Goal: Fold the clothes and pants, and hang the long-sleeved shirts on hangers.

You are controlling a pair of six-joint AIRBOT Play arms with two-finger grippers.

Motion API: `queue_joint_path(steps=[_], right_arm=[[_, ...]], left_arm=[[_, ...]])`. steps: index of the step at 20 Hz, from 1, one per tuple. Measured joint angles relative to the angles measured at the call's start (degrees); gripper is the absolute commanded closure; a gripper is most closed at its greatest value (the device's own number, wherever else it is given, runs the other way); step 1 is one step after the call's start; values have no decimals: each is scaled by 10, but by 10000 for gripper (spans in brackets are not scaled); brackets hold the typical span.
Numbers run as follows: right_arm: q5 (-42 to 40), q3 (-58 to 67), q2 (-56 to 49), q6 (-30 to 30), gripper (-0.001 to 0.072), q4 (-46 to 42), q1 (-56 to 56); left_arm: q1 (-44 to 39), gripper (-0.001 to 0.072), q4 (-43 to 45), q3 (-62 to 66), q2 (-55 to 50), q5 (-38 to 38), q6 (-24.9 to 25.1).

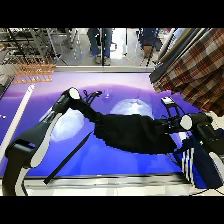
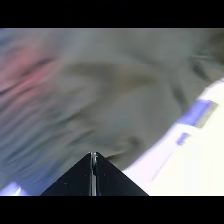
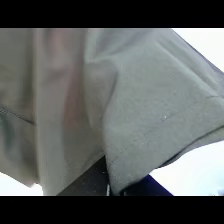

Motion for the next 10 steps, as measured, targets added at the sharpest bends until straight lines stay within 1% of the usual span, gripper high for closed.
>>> queue_joint_path(steps=[2, 4, 8, 10], right_arm=[[-18, -1, -7, 1, 677, 7, 8], [-28, -2, -12, 7, 677, 9, 12], [-49, -2, -16, 12, 677, 20, 16], [-76, -2, -17, 11, 677, 35, 21]], left_arm=[[-20, 700, -21, 0, -2, 5, 21], [-40, 701, -28, 0, -12, 14, 28], [-66, 701, -23, 0, -44, 27, -2], [-72, 701, -18, 0, -53, 31, -17]])
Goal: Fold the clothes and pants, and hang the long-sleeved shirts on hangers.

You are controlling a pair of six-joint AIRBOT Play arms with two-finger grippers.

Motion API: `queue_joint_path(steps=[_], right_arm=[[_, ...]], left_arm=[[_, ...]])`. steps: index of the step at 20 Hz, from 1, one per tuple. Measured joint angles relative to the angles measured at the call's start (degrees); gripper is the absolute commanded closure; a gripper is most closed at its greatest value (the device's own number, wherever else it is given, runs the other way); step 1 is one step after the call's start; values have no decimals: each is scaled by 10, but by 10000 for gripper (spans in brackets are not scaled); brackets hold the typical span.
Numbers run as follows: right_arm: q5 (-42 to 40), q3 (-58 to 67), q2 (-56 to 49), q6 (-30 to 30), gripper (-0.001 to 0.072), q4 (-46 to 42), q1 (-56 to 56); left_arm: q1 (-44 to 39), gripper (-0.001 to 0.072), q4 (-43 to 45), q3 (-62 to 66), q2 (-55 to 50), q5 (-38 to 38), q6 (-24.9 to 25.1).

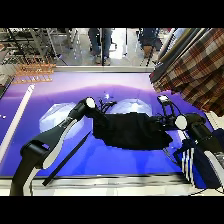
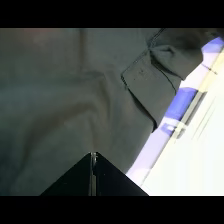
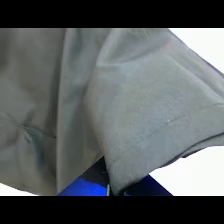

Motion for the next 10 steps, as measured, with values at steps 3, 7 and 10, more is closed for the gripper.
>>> queue_joint_path(steps=[3, 7, 10], right_arm=[[-64, 0, 0, -9, 677, 21, 28], [-157, 0, -1, -15, 677, 35, 87], [-209, 0, -6, -15, 677, 41, 116]], left_arm=[[-5, 701, 19, 0, -6, 4, -19], [-7, 701, 33, 0, -9, 12, -37], [-7, 701, 37, 0, -9, 18, -48]])
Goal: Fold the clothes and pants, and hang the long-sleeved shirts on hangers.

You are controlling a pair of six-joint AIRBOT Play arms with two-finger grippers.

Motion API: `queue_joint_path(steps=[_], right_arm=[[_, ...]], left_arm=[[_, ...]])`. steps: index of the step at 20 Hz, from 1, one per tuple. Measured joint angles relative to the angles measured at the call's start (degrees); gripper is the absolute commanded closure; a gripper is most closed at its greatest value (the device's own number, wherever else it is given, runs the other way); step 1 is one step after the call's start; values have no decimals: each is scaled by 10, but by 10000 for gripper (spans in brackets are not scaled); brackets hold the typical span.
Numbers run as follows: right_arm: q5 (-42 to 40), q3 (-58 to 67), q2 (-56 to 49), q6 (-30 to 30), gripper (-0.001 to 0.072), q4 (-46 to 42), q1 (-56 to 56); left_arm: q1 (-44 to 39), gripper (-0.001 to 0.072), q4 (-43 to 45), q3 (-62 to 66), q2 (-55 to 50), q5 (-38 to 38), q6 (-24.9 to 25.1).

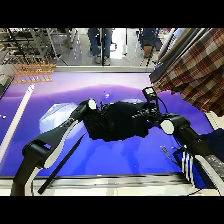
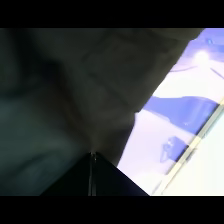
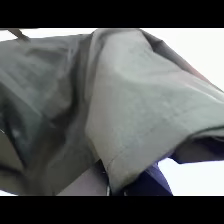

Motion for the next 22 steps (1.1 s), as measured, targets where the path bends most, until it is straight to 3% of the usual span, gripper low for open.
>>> queue_joint_path(steps=[5, 14, 19, 22], right_arm=[[-11, 0, -15, 50, 677, -1, -10], [217, -7, 49, 90, 677, -47, -81], [335, -8, 104, 94, 676, -58, -129], [362, -8, 115, 94, 676, -58, -141]], left_arm=[[13, 701, 1, 0, 26, 12, -5], [96, 701, 10, -1, 89, -17, -5], [89, 700, 13, -2, 59, -44, 2], [79, 701, 14, -2, 46, -54, 6]])
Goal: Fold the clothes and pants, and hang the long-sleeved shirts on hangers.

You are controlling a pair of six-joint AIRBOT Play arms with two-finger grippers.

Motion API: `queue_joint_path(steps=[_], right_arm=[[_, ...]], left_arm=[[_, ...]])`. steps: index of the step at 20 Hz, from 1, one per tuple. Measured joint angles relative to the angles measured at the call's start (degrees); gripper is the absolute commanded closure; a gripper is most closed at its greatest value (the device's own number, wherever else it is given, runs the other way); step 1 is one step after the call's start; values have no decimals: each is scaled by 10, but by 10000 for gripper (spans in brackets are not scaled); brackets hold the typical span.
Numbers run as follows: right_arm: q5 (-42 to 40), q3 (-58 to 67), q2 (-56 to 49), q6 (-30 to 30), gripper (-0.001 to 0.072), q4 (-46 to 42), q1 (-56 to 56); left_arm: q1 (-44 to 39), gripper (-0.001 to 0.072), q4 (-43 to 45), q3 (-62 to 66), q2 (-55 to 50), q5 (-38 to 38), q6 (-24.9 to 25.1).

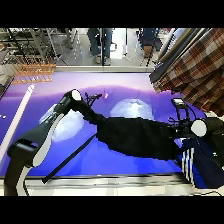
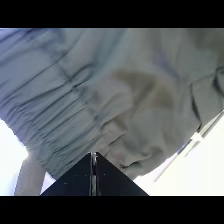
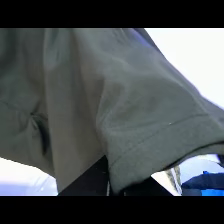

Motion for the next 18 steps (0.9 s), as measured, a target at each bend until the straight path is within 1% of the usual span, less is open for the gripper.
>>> queue_joint_path(steps=[2, 4, 8, 12, 18], right_arm=[[-20, 0, 3, -1, 676, 24, -1], [-67, 0, 1, -6, 676, 49, 14], [-149, 0, -37, -12, 676, 73, 79], [-228, 0, -104, -16, 677, 80, 157], [-384, 0, -200, -21, 676, 64, 251]], left_arm=[[-7, 700, 0, 0, -7, -2, 5], [-17, 700, 0, 0, -15, -4, 8], [-37, 700, 0, 0, -30, -4, 11], [-43, 700, 0, 0, -36, 5, 12], [-42, 701, 0, 0, -37, 10, 13]])
